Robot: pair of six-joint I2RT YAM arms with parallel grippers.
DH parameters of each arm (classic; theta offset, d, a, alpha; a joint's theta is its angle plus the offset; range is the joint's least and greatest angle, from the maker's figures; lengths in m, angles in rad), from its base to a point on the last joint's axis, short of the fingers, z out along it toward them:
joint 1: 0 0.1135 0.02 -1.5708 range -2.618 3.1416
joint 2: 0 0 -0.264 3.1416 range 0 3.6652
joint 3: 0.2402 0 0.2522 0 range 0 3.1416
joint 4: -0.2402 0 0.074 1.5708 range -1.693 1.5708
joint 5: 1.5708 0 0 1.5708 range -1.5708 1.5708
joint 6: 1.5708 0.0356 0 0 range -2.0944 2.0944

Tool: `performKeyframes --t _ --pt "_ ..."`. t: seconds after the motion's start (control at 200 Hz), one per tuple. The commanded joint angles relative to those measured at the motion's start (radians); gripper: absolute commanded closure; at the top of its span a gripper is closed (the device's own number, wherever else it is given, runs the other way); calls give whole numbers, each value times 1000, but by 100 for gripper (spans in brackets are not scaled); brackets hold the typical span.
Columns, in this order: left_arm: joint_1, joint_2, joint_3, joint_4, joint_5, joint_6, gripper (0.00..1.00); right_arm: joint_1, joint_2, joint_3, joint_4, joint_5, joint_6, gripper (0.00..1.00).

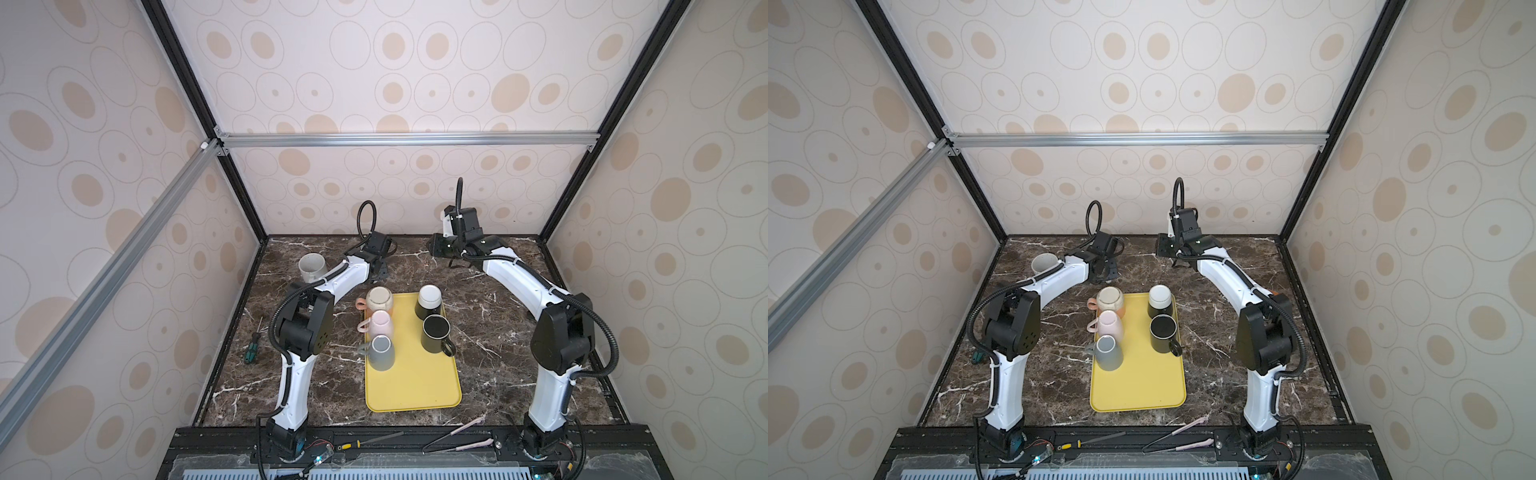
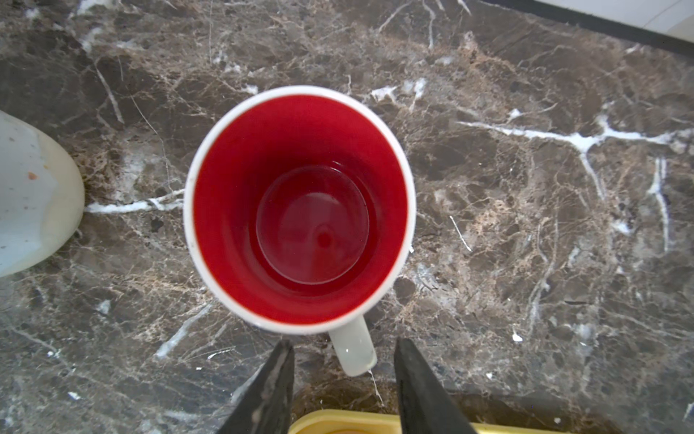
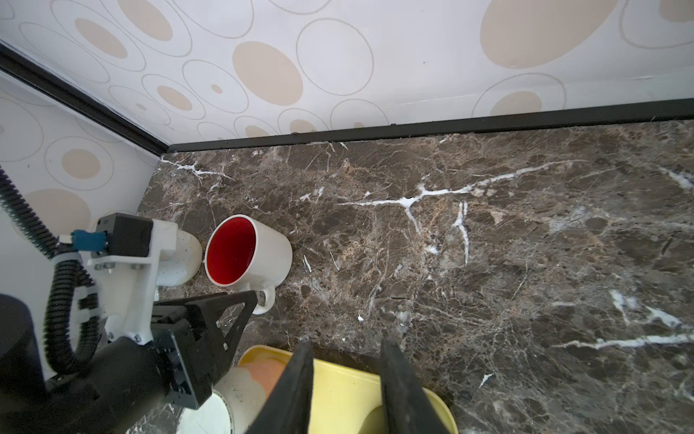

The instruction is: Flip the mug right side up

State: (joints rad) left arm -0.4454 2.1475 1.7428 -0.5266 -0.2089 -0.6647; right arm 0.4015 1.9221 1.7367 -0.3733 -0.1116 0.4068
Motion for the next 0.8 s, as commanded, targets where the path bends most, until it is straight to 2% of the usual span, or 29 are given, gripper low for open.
performKeyframes --t 0.0,0.355,0.57,0.79 --pt "-1 21 50 -42 -30 -3 60 -9 -23 -21 22 -22 6 67" --pt "0 29 57 -68 -94 27 69 -11 -37 -61 56 -48 15 68" --pt "5 23 35 -56 -103 32 77 -12 -35 -66 59 -56 21 68" --pt "14 13 8 -41 -108 43 81 -11 -35 -69 59 -63 22 69"
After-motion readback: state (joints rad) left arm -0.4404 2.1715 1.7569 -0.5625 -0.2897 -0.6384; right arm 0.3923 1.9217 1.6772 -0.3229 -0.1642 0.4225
